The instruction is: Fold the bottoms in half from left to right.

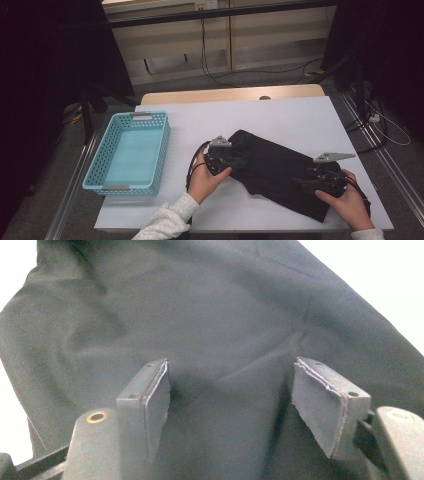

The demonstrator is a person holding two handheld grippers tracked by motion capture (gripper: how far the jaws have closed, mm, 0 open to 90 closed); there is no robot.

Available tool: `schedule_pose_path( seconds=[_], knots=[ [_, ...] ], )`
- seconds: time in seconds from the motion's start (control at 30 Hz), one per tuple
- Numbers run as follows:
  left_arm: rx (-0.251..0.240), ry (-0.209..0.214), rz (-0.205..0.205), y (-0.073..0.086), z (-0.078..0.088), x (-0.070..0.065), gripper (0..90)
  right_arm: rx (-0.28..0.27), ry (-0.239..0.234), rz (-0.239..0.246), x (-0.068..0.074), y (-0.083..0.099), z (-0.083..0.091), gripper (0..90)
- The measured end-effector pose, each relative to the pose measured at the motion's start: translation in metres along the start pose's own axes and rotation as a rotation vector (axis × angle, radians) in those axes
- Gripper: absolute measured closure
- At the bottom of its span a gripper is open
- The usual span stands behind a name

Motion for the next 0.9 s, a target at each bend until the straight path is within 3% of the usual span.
schedule_pose_path(
  seconds=[0.3,0.63,0.77,0.83,0.9],
  knots=[
    [0.009,0.016,0.005,0.003,-0.002,0.000,82.1,0.000,-0.001,0.002,0.000,0.000,0.000,31.9],
    [-0.058,0.012,0.030,-0.006,0.003,0.001,83.4,0.001,-0.002,0.005,0.000,0.000,0.000,30.6],
    [-0.045,0.041,-0.002,-0.006,-0.002,-0.008,82.7,0.003,-0.006,0.004,0.001,-0.001,0.000,30.0],
    [-0.046,0.052,-0.007,-0.006,-0.004,-0.010,78.1,0.001,-0.007,0.006,0.001,-0.001,0.001,30.0],
    [-0.042,0.057,0.000,-0.007,-0.003,-0.009,65.0,-0.009,-0.006,0.009,0.002,-0.003,0.002,30.0]
  ],
)
Point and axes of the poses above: each handheld gripper's, and its own axes: z roughly backward along the jaws, y roughly out of its underside, x roughly to its left, the point moved 4 cm from there along -z, roughly forward along the jaws, and after that the axes turned 3 degrees about -x, right-handed, at the moved point
